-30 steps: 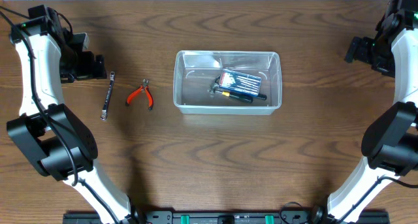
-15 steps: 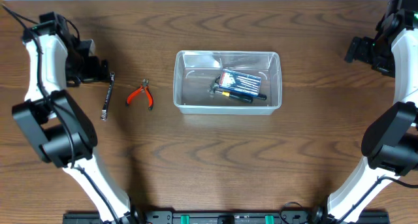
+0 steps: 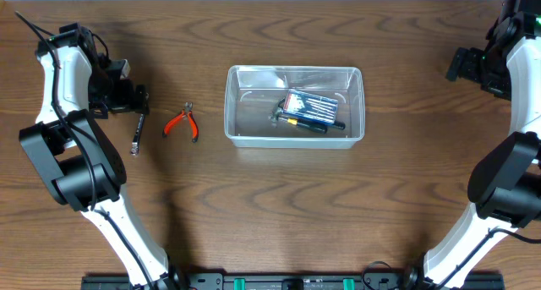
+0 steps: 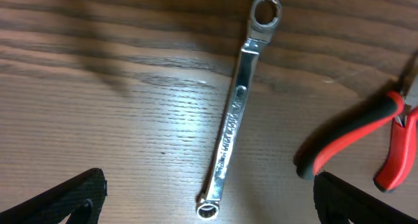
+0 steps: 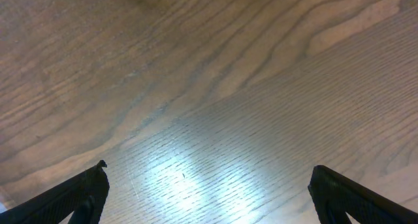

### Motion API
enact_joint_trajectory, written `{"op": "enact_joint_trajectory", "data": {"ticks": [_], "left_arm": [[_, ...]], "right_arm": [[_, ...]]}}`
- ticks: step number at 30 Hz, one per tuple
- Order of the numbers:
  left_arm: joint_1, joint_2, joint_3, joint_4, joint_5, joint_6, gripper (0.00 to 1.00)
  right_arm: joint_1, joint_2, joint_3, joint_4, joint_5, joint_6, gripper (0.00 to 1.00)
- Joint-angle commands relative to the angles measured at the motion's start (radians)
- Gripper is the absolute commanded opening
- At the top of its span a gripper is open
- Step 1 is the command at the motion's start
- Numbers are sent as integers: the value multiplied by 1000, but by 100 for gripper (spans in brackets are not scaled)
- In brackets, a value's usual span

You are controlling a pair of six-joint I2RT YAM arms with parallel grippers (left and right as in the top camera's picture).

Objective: Pack container
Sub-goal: 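Lower the left gripper and close it on the wrench shaft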

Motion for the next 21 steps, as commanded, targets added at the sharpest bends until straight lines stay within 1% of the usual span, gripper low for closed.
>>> {"op": "enact_joint_trajectory", "data": {"ticks": [1, 5, 14, 21], "left_arm": [[0, 10, 2, -7, 40, 43, 100], [-9, 23, 2, -6, 39, 52, 100], [-19, 25, 2, 5, -27, 45, 100], [-19, 26, -16, 3, -28, 39, 100]], "right_arm": [[-4, 2, -3, 2, 3, 14, 99], [-4, 2, -3, 2, 3, 14, 99], [-4, 2, -3, 2, 3, 14, 99], [-4, 2, -3, 2, 3, 14, 99]]}}
